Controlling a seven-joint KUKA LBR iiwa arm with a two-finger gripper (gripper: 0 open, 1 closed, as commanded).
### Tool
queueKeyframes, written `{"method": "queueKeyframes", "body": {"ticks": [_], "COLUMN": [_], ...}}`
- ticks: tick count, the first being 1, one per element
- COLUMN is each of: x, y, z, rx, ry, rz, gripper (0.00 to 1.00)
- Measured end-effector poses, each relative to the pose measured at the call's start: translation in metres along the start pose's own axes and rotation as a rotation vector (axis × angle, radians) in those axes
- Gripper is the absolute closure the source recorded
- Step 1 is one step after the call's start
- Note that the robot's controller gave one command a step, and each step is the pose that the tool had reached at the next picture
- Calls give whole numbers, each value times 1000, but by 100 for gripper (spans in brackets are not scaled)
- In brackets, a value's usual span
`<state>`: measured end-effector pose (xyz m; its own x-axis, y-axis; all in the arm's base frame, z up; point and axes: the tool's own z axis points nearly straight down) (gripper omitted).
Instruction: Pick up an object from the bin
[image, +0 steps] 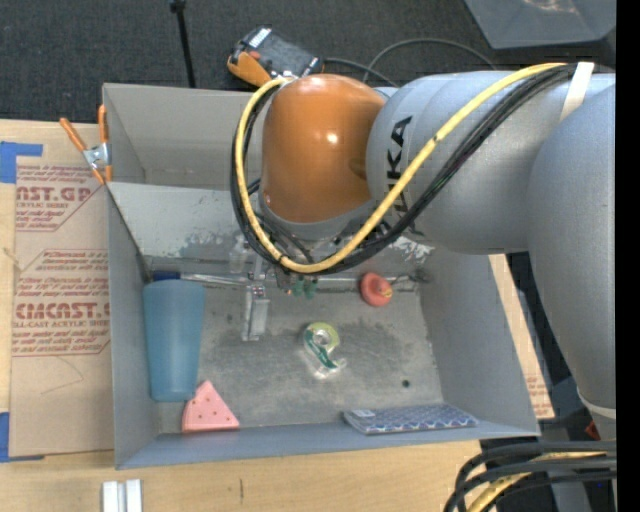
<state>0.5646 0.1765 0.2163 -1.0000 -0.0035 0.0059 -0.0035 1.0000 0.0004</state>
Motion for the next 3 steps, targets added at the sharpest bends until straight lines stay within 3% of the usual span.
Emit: {"method": "queueKeyframes", "body": {"ticks": [1,2,3], "x": [-1,19,23], "y": [-1,-41,-69], "z": [-5,40,70], "rx": [-1,-4,3], "ry": [-8,-11,3], "rz": [2,32,101], "gripper": [0,0,0]}}
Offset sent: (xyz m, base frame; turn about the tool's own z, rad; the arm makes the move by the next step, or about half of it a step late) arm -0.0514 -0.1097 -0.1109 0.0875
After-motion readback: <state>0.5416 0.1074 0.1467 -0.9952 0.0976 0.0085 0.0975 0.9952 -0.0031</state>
